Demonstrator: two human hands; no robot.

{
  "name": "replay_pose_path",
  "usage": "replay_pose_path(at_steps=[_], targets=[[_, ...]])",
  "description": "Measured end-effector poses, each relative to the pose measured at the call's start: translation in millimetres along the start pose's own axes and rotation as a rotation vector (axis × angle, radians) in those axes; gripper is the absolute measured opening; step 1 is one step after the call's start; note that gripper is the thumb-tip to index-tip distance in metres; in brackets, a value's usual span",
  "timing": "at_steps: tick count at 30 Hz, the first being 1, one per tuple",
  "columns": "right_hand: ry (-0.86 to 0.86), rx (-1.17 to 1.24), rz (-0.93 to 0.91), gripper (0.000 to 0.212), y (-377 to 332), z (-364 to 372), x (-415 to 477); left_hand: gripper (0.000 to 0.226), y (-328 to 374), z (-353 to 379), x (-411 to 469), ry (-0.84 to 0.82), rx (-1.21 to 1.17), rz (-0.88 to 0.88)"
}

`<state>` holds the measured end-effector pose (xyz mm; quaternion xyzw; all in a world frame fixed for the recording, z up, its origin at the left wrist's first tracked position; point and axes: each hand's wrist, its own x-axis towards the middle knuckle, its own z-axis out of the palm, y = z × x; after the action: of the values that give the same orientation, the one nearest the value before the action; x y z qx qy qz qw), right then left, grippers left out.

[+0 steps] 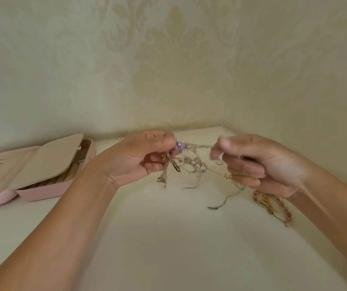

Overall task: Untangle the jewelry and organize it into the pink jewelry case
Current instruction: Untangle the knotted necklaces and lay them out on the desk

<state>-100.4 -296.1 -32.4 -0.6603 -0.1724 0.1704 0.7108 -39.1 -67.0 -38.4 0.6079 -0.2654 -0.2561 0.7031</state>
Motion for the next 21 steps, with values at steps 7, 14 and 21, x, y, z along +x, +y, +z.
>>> replay_pose_path(at_steps=[7, 14, 21], targets=[[-0.039, -0.195, 0.112, 0.024, -8.4, -6.0, -6.6, 0.047, 5.4, 0.9, -0.7, 0.131, -0.295, -0.041], [0.362, -0.283, -0.026, 0.036, -6.2, -1.8, -0.2, 0.042, 9.0, -6.2, -9.4, 0.034, -0.171, -0.148], [0.328, 0.020, 0.167, 0.031, -2.4, 6.1, 4.1, 0.033, 4.6, -9.8, -5.1, 0.002, -0.273, -0.134]])
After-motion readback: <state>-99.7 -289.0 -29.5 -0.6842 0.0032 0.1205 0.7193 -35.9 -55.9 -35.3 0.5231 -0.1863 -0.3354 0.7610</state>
